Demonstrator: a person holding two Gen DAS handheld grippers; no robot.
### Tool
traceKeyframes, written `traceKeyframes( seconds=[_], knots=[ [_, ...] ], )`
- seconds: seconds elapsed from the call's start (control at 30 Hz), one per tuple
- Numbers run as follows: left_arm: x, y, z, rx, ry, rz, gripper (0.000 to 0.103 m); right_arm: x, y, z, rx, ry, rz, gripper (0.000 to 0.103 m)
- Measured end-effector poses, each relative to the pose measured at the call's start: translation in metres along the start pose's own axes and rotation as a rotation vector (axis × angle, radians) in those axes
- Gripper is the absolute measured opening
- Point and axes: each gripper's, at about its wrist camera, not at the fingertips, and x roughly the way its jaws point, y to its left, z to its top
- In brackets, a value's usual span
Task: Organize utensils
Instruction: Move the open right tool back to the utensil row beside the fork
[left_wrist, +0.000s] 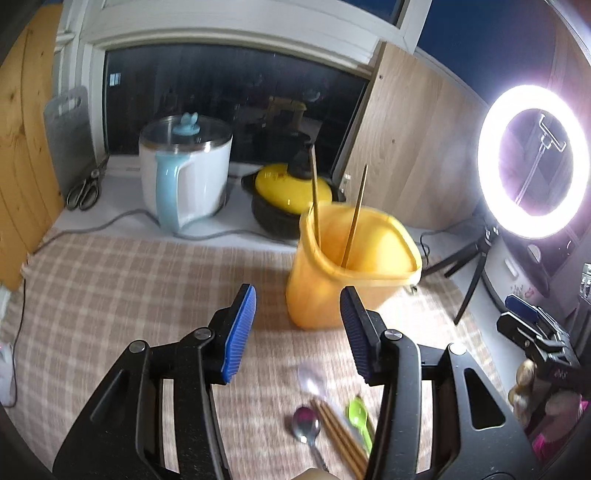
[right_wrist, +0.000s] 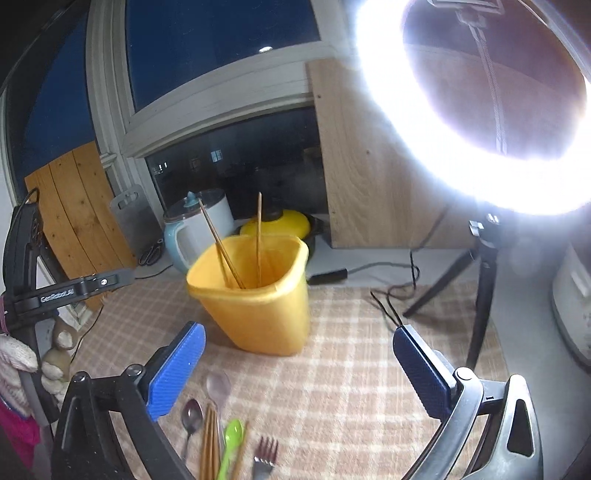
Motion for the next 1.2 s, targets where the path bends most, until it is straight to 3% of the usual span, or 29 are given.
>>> traceKeyframes(
  seconds=[0.23, 0.47, 0.7, 0.87, 1.2],
  knots=[
    [0.004, 0.013, -0.037, -0.037, 0.079, -0.016, 0.048, 0.004, -0.017, -0.031, 0.005, 0.069, 0.035, 0.102],
    [0.021, 0.021, -0.077, -0.069, 0.177, -0.037, 0.048, 0.019, -0.024, -0.061, 0.018, 0.185, 0.101, 0.094],
    [0.041, 0.013, -0.108, -0.036, 0.277, -0.069, 0.048, 0.043, -0.021, -0.089, 0.004, 0.317, 0.182, 0.078],
    [0.056, 0.009, -0.123, -0.025, 0.325, -0.075, 0.048, 0.059, -0.014, -0.103, -0.028, 0.384, 0.214, 0.061],
    [0.076, 0.001, -0.129, 0.014, 0.356, -0.063, 0.048, 0.085, -0.001, -0.117, -0.068, 0.452, 0.270, 0.050]
  ],
)
